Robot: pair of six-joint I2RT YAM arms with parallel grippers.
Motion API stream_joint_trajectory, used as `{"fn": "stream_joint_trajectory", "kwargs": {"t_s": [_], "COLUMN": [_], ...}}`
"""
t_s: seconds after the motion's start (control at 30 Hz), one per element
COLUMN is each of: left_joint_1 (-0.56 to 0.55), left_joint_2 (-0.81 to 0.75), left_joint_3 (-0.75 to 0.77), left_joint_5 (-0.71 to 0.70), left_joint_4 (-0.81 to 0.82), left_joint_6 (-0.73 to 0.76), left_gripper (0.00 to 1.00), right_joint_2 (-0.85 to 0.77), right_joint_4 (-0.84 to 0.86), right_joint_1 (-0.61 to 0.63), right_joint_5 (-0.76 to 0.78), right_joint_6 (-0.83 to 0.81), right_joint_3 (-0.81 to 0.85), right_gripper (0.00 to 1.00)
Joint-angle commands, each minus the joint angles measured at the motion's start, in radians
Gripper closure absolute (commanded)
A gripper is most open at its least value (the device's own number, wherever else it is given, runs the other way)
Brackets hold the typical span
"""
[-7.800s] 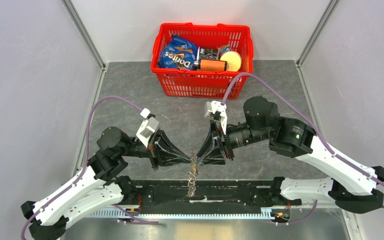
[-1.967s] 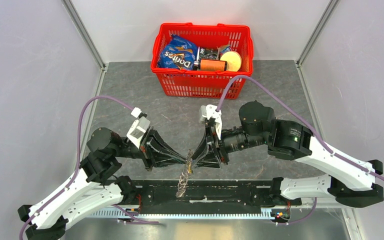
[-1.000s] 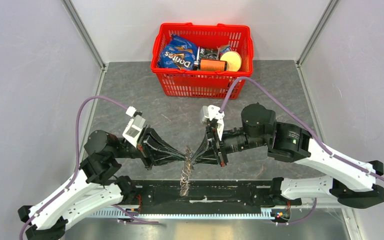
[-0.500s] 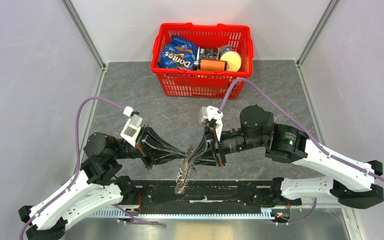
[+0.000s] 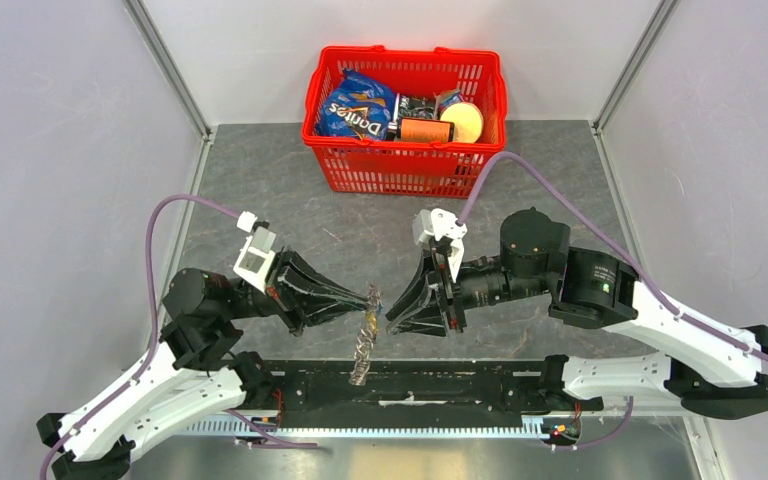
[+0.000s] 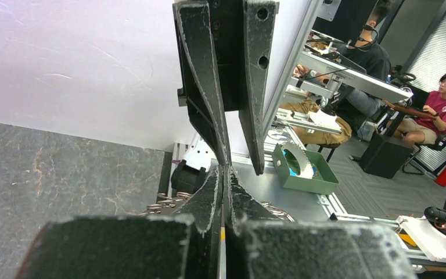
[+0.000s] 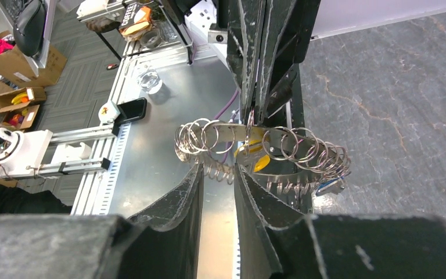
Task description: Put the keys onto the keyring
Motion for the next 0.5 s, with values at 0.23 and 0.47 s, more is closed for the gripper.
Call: {"fn": "stream_joint_trajectory", "kwargs": {"t_s": [0.23,0.47], "left_joint_1": [0.003,0.002], "left_joint_2": [-0.012,-0.009], "left_joint_3": [-0.014,-0.02], "left_joint_5": [-0.035,-0.028], "left_joint_4": [0.092,0.112], "left_joint_6": [-0.042,-0.056], "left_gripper": [0.98,0.98], "right_joint_2": [0.017,0.022], "right_joint_4": [0.054,0.081], "right_joint_1": [0.004,0.005], "right_joint_5": [0.055,0.065], "right_joint_6": [0.006,0.008], "right_joint_3": [0.051,0.037], "right_gripper": [0.63,0.61]}}
